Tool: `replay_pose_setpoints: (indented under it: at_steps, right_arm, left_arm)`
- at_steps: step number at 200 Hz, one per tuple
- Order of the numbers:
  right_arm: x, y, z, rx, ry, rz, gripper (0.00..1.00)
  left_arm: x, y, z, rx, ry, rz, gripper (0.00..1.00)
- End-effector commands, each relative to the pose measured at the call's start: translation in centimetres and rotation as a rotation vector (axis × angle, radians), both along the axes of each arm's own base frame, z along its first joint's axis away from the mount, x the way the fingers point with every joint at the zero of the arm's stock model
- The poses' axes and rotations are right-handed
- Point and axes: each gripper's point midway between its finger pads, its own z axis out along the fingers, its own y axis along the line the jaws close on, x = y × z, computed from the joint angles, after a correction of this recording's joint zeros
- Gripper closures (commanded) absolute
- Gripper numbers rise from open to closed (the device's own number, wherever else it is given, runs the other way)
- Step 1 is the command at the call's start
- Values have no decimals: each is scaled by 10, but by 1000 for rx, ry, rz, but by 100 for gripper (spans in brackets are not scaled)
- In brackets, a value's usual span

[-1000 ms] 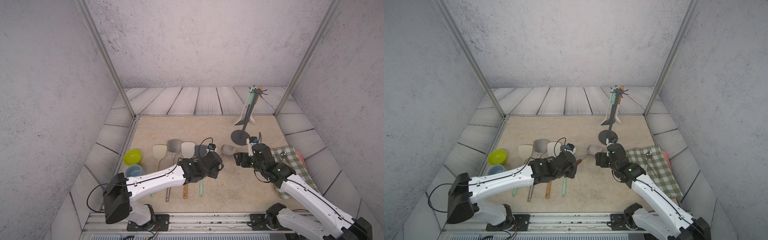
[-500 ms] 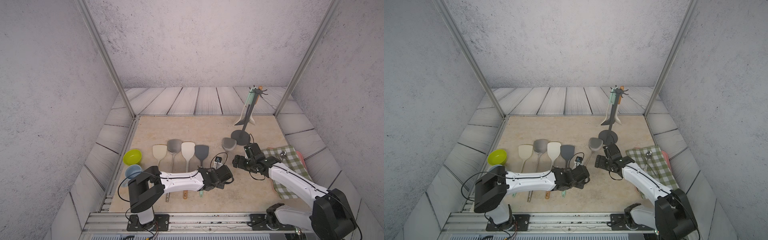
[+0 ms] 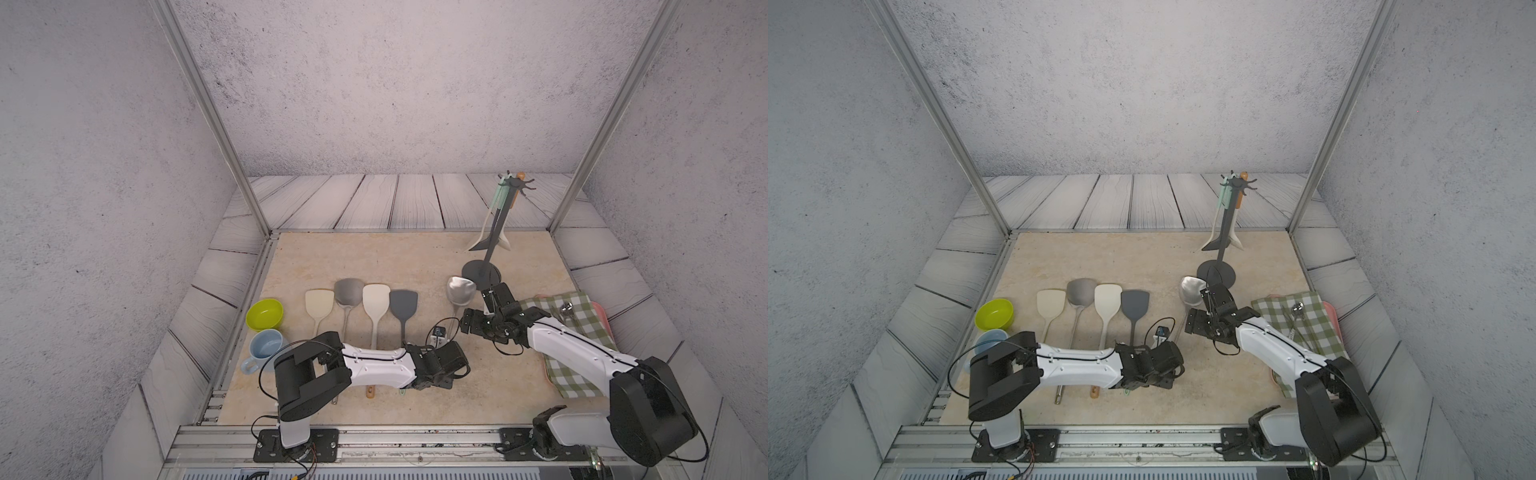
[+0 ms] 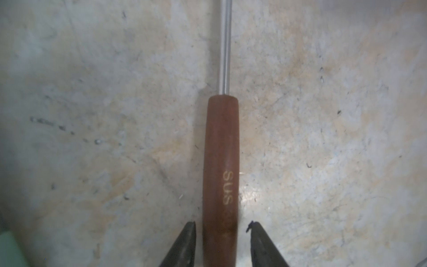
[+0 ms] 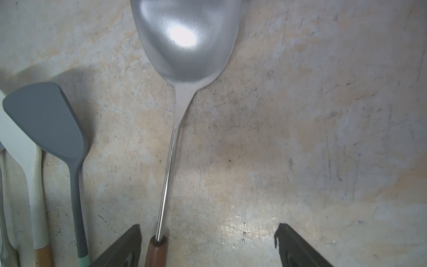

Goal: Take the spatula off the kitchen utensil rack
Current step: Place the spatula at the center of the board.

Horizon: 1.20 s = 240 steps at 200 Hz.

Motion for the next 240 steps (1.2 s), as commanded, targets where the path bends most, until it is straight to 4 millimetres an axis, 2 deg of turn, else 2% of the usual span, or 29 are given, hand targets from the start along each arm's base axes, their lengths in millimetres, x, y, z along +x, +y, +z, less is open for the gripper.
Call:
replay_pose_setpoints:
  at_steps: [1, 31, 49, 63, 67, 88, 120, 157, 200, 240]
  right_arm:
    - [8, 4, 3, 9, -5, 1, 10]
    - [13, 10, -4, 21, 7, 14, 19]
    - [16, 15, -7, 21, 16, 33, 21]
    - [20, 17, -9, 13, 17, 41, 24]
    - [21, 18, -9, 9, 18, 43, 24]
    - [26, 20, -13, -14, 20, 45, 25]
    - [33, 29, -21, -68, 34, 64, 30]
    - [39, 41, -29, -135, 50, 94, 42]
    - [40, 49, -40, -218, 70, 125, 51]
    - [40, 54, -52, -254, 96, 142, 63]
  left_arm:
    - [-2, 1, 14, -36, -10, -8, 42]
    - [4, 16, 37, -11, -65, -5, 19]
    - [11, 28, 57, 22, -118, -24, 9]
    - [21, 37, 72, 29, -171, -36, 5]
    - [24, 40, 75, 29, -184, -37, 0]
    - [42, 55, 92, 9, -242, -45, 1]
    - [76, 81, 105, -35, -264, 3, 1]
    - [106, 117, 116, -69, -359, 91, 1]
    - [104, 153, 122, -112, -419, 144, 1]
    - [103, 165, 134, -156, -455, 172, 1]
